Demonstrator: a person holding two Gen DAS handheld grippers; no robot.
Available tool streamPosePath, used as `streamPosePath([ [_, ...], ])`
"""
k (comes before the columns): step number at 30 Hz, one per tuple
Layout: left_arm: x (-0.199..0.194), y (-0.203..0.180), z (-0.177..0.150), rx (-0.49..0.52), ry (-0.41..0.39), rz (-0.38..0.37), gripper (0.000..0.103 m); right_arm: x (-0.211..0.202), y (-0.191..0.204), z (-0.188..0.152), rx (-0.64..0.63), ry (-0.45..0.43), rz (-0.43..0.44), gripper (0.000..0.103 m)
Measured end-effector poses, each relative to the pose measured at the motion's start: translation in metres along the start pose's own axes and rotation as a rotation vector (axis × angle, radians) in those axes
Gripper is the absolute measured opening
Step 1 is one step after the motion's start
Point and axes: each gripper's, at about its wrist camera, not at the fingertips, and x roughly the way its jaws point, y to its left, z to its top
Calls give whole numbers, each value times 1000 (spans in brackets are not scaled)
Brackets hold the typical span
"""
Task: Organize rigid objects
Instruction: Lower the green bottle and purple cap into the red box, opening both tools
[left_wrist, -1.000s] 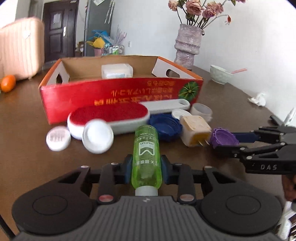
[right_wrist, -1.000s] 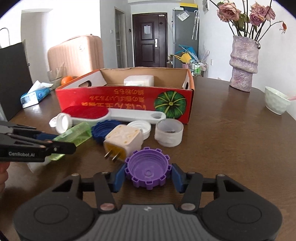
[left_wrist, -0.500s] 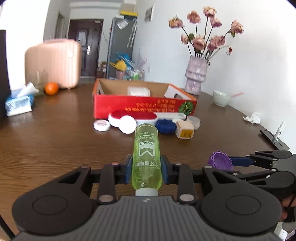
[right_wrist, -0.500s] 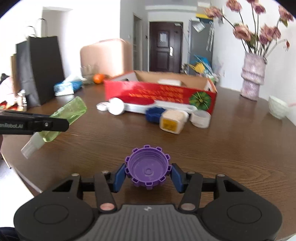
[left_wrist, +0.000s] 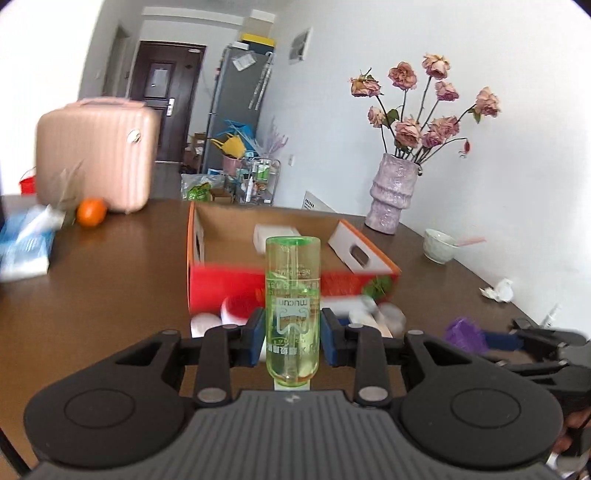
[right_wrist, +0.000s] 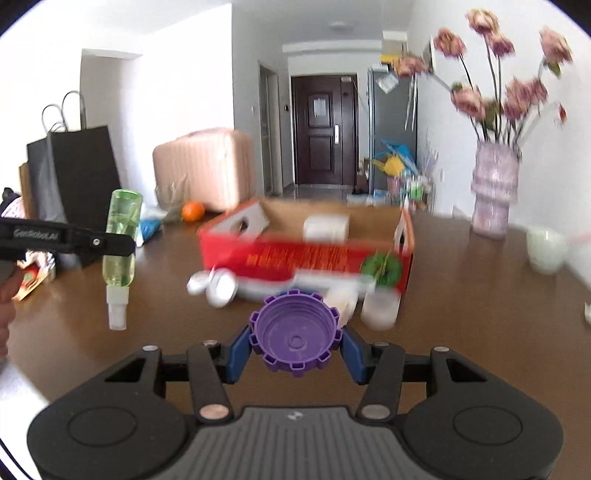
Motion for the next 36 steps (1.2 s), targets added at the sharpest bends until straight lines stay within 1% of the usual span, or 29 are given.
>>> streamPosePath([
  [2,33,10,36,21,26,16,31,22,-13,30,-21,-22,-5,52],
  [4,71,21,72,20,58,30,31,54,-32,65,-21,-29,1,52],
  [5,90,25,86,31,70,38,31,74,-40,81,-28,-20,-2,52],
  [7,136,32,108,86,104,94,31,123,-55,108,-52,19,-36,52],
  [8,161,38,117,76,142,124,31,148,-63,118,-56,53,-47,52],
  [10,210,49,123,91,232,142,31,199,-80,132,-41,120,-66,52],
  [11,231,54,123,75,270,175,31,223,-85,136,-38,161,-71,52],
  [12,253,57,121,95,314,196,31,245,-92,139,-21,197,-64,52],
  [13,269,58,119,115,342,197,31,266,-97,141,-2,236,-56,52],
  [14,281,61,117,110,362,207,32,284,-101,142,10,269,-57,52],
  [15,293,64,116,107,382,220,32,300,-102,142,-3,292,-77,52],
  [16,302,66,116,112,392,228,33,316,-99,141,-45,316,-108,52],
  [17,310,65,115,136,400,230,37,328,-97,140,-74,338,-125,52],
  [19,319,65,114,174,404,227,44,350,-97,138,-101,369,-141,52],
  [21,319,62,114,182,388,221,63,363,-102,137,-98,374,-178,57],
  [23,316,62,113,184,363,210,72,365,-103,136,-93,359,-206,76],
  [26,311,62,112,186,355,201,73,362,-101,138,-82,337,-185,78],
  [30,296,62,119,147,337,202,75,339,-101,145,-103,322,-187,80],
  [31,287,63,123,136,325,202,76,330,-101,148,-110,320,-185,80],
  [32,275,65,126,117,307,217,82,320,-102,152,-118,316,-184,80],
  [33,263,68,130,104,287,229,85,306,-103,155,-128,310,-180,81],
  [34,246,70,132,101,265,226,85,289,-105,158,-136,303,-168,82],
  [36,210,76,135,97,226,238,90,254,-110,163,-124,279,-157,87],
])
